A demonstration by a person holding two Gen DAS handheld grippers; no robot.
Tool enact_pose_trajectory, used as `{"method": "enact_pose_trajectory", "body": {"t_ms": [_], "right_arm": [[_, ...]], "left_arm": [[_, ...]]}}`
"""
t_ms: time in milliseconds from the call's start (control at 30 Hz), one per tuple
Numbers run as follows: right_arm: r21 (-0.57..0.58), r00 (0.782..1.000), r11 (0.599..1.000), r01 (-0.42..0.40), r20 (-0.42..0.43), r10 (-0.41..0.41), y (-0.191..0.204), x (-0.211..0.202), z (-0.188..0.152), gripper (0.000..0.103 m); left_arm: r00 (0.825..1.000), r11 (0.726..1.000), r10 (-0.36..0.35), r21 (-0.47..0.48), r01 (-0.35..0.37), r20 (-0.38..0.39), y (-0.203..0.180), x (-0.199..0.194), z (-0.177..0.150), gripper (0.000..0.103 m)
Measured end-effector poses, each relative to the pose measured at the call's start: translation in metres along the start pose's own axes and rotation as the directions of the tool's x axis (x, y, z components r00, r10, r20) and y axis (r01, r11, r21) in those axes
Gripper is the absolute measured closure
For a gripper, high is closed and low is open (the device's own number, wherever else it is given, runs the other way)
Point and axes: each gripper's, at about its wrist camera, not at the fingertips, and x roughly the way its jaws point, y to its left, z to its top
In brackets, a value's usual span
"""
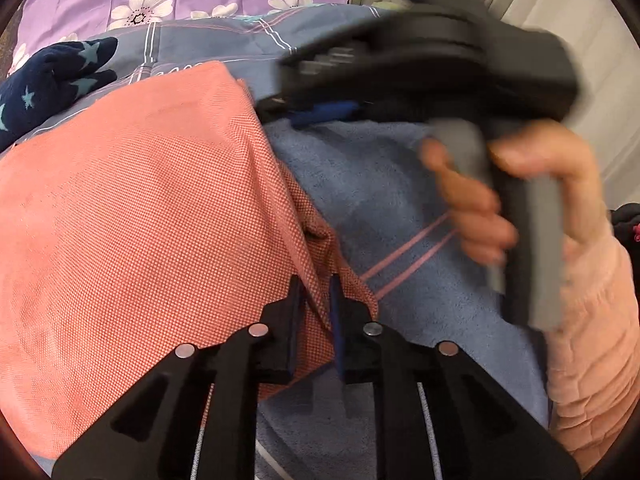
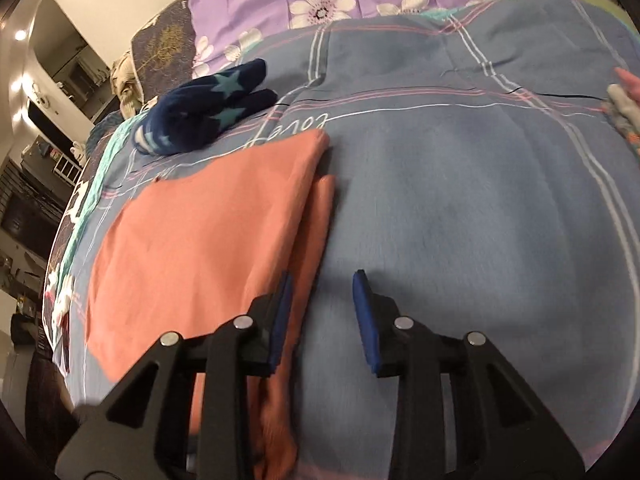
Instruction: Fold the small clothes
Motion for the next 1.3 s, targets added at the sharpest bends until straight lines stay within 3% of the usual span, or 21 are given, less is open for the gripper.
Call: {"method": "enact_pose_trajectory", "body": {"t_ms": [167, 233, 400, 500, 633, 700, 733, 800, 867, 933, 967, 1000, 1033, 1067, 1100, 1167, 1300], "right_arm": [[0.052, 0.995, 0.995, -0.087, 0.056, 0.084, -0.006, 0.019, 0.017, 0.068], [0.032, 0.994, 0.996, -0.084, 0.067, 0.082, -0.003, 0.021, 0.020, 0.100], [0.052, 0.969, 0.986, -0.160, 0.200, 0.146, -0.006, 0.004, 0.030, 0.100], [0.053, 0.981, 0.997, -0.059, 0.186, 0.049, -0.014, 0.025, 0.031, 0.101], [0.113, 0.975, 0.987, -0.112, 0.202, 0.087, -0.029, 0.023, 0.028, 0.099], [0.126, 0.964, 0.991, -0.037, 0.266, 0.002, -0.033, 0.005, 0.023, 0.094], [0.126, 0.961, 0.991, -0.040, 0.278, 0.003, -0.033, -0.002, 0.019, 0.094], [0.089, 0.956, 0.986, -0.137, 0.272, 0.108, -0.029, -0.015, 0.013, 0.094], [-0.036, 0.946, 0.966, -0.254, 0.199, 0.256, -0.008, -0.020, 0.007, 0.094], [-0.150, 0.943, 0.939, -0.308, 0.085, 0.323, 0.012, -0.012, -0.001, 0.082], [-0.190, 0.957, 0.945, -0.268, 0.061, 0.283, 0.019, -0.005, -0.005, 0.070], [-0.217, 0.986, 0.966, -0.143, 0.056, 0.159, 0.023, 0.010, -0.008, 0.071], [-0.228, 0.994, 0.970, -0.084, 0.046, 0.097, 0.022, 0.022, -0.010, 0.080], [-0.223, 0.995, 0.972, -0.071, 0.051, 0.084, 0.018, 0.027, -0.011, 0.088], [-0.191, 0.991, 0.976, -0.106, 0.056, 0.118, 0.013, 0.024, -0.008, 0.092], [-0.141, 0.991, 0.986, -0.094, 0.081, 0.106, 0.001, 0.019, -0.005, 0.103], [-0.074, 0.983, 0.984, -0.161, 0.074, 0.167, -0.013, 0.020, -0.009, 0.103]], "left_arm": [[1.000, 0.999, -0.007, 0.035, 0.007, -0.004, -0.006, 0.001, -0.002, 0.089], [1.000, 0.997, -0.002, 0.075, 0.003, -0.002, -0.014, 0.002, -0.004, 0.089], [0.998, 0.973, 0.060, 0.223, -0.065, 0.030, -0.039, 0.005, -0.012, 0.094], [0.997, 0.965, 0.068, 0.253, -0.074, 0.032, -0.046, 0.009, -0.015, 0.095], [0.998, 0.968, 0.041, 0.246, -0.049, 0.036, -0.043, 0.006, -0.017, 0.094], [0.999, 0.971, 0.017, 0.238, -0.026, 0.041, -0.041, 0.004, -0.016, 0.085], [0.999, 0.972, -0.008, 0.236, -0.002, 0.041, -0.042, 0.003, -0.017, 0.081], [0.998, 0.970, -0.042, 0.242, 0.032, 0.040, -0.042, 0.005, -0.014, 0.063], [0.998, 0.962, -0.043, 0.272, 0.029, 0.044, -0.046, 0.006, -0.018, 0.058], [0.997, 0.957, -0.063, 0.287, 0.048, 0.041, -0.051, 0.006, -0.019, 0.058], [0.994, 0.956, -0.105, 0.280, 0.092, 0.031, -0.051, 0.003, -0.021, 0.058], [0.991, 0.955, -0.127, 0.273, 0.115, 0.027, -0.051, 0.000, -0.021, 0.058], [0.989, 0.955, -0.145, 0.265, 0.134, 0.025, -0.049, -0.003, -0.022, 0.058], [0.984, 0.954, -0.174, 0.251, 0.163, 0.024, -0.047, -0.008, -0.024, 0.058], [0.979, 0.953, -0.202, 0.233, 0.193, 0.019, -0.043, -0.012, -0.026, 0.058], [0.974, 0.956, -0.224, 0.199, 0.214, 0.026, -0.032, -0.024, -0.034, 0.058], [0.987, 0.984, -0.137, 0.128, 0.125, 0.087, 0.007, -0.056, -0.059, 0.056]]}}
